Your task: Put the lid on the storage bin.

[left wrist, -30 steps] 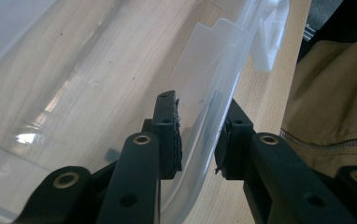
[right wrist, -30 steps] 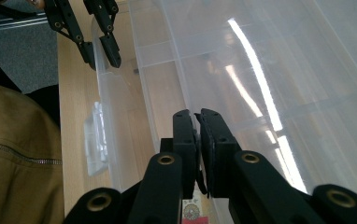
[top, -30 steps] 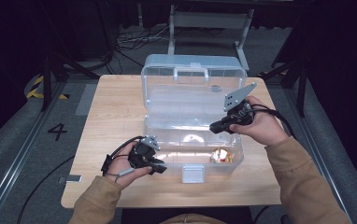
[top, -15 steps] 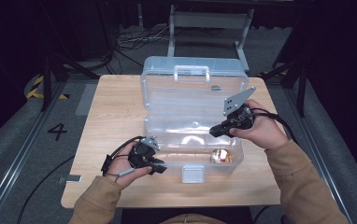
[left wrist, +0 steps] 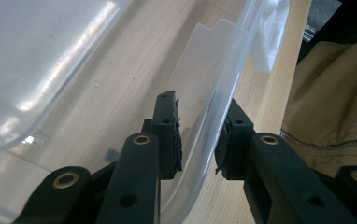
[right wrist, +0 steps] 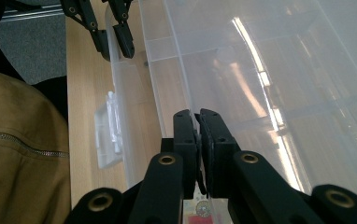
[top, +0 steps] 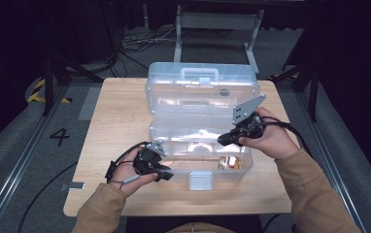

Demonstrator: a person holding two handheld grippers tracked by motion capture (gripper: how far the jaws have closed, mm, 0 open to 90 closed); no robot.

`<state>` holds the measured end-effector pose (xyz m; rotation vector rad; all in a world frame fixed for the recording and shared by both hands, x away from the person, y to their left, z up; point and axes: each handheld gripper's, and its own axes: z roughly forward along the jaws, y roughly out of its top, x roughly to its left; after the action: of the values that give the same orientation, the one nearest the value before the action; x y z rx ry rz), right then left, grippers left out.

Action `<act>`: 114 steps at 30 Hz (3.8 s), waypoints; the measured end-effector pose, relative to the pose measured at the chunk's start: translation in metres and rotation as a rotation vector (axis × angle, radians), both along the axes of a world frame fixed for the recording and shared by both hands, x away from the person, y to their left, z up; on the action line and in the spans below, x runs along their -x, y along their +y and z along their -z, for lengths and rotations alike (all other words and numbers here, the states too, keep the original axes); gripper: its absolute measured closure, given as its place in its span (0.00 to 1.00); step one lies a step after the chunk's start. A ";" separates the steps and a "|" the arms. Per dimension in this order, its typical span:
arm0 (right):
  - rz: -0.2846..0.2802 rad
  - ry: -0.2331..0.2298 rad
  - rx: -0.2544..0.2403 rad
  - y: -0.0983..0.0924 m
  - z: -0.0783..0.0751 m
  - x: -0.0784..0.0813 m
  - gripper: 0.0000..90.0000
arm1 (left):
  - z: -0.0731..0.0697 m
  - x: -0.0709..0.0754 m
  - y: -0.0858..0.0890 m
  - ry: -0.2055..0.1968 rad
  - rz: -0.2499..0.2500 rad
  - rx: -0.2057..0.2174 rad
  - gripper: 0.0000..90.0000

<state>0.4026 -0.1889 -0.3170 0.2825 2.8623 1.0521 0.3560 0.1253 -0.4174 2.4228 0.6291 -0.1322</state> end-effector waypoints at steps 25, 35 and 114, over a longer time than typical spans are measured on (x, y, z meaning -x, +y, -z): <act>-0.002 0.001 -0.007 -0.001 0.005 0.004 0.96 | -0.004 -0.001 0.003 0.011 0.019 0.005 0.79; -0.002 0.003 -0.008 -0.001 0.005 0.005 0.96 | -0.027 0.002 0.023 0.014 -0.017 0.054 0.75; 0.286 -0.030 -0.323 -0.080 0.031 0.050 0.85 | -0.094 -0.002 0.061 -0.245 -0.329 0.325 0.96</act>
<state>0.3526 -0.2691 -0.3483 0.6666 2.5140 1.4321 0.3580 0.1864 -0.3231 1.9567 0.8120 0.1824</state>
